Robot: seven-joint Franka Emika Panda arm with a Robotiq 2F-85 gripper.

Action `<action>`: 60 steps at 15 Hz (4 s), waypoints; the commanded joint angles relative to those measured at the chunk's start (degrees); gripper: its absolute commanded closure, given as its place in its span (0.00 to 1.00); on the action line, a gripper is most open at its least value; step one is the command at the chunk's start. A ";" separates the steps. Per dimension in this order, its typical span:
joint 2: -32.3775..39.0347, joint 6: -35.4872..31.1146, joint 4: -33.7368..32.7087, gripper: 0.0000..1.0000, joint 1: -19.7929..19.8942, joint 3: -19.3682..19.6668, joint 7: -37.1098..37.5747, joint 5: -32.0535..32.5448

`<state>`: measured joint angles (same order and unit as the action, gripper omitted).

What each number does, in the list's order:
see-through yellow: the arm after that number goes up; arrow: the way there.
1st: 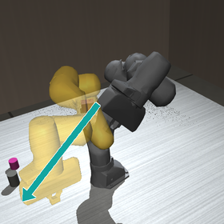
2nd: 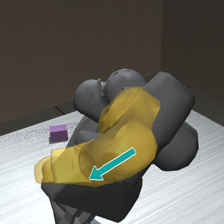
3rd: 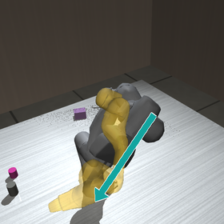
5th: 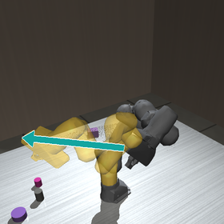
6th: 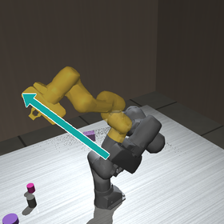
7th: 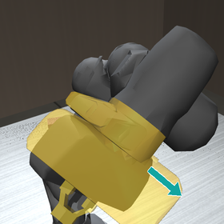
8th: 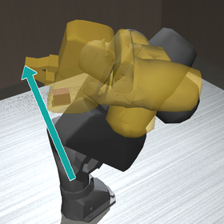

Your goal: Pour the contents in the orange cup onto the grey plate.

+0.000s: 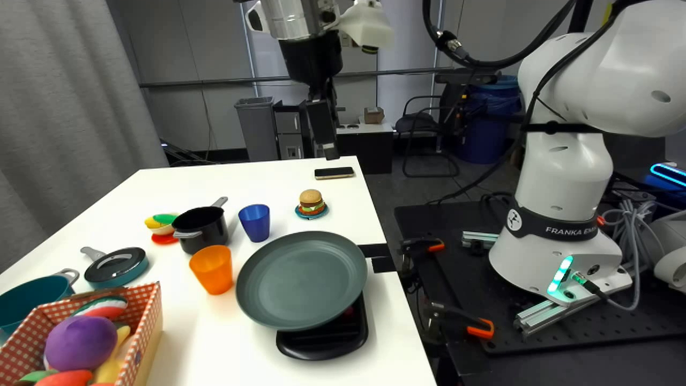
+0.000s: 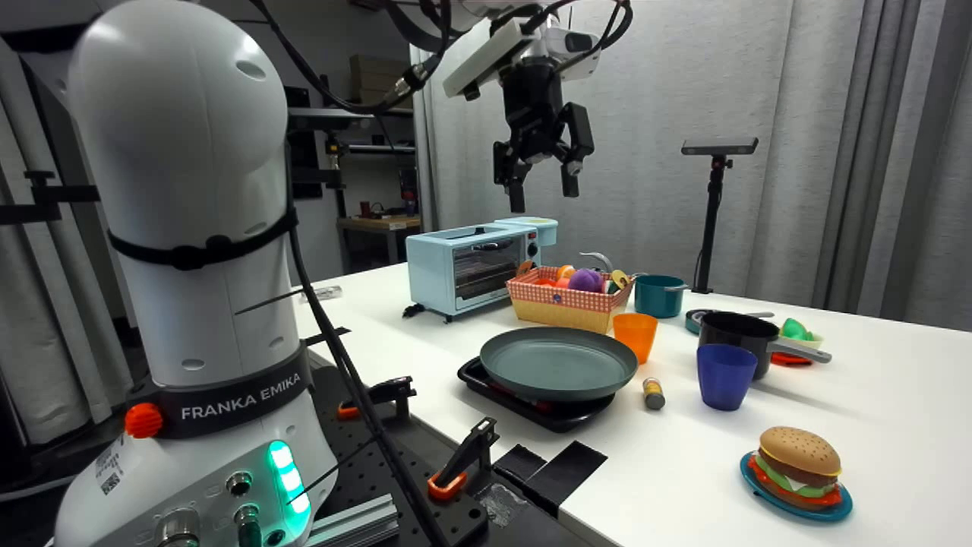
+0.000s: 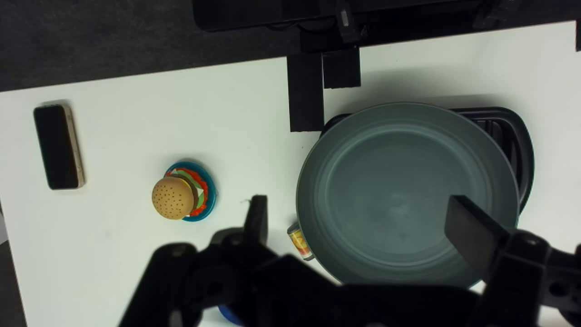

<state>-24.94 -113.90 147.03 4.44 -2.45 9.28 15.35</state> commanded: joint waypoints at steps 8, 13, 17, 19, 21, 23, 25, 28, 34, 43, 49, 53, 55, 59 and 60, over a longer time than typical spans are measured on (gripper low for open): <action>12.70 -15.83 -2.69 0.00 -3.86 -0.94 0.46 -1.54; 20.37 -20.73 -7.11 0.00 -4.53 -1.41 0.87 -1.28; 26.29 -21.69 -12.41 0.00 -5.04 -1.17 0.97 -1.38; 29.13 -21.59 -14.97 0.00 -5.30 -0.99 1.15 -1.18; 31.74 -21.52 -17.24 0.00 -5.58 -0.74 1.50 -0.80; 34.25 -21.61 -19.32 0.00 -5.79 -0.42 1.47 -0.93; 36.67 -21.64 -21.25 0.00 -5.97 -0.02 1.56 -1.05; 39.67 -21.41 -23.73 0.00 -6.21 0.53 1.74 -1.17; 42.71 -20.72 -26.65 0.00 -6.62 1.09 1.52 -1.72; 42.74 -21.15 -26.12 0.00 -6.97 1.56 0.74 -0.62; 42.86 -21.15 -26.23 0.00 -6.99 1.57 0.74 -0.62; 42.86 -21.15 -26.25 0.00 -6.99 1.58 0.74 -0.62; 44.00 -22.63 -26.89 0.00 -6.75 1.68 0.55 -0.68; 46.45 -24.15 -28.82 0.00 -6.60 2.99 1.68 -0.63; 47.12 -24.27 -29.47 0.00 -6.79 3.27 2.05 -0.73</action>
<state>19.42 -136.85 120.36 -1.28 -0.76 10.40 15.34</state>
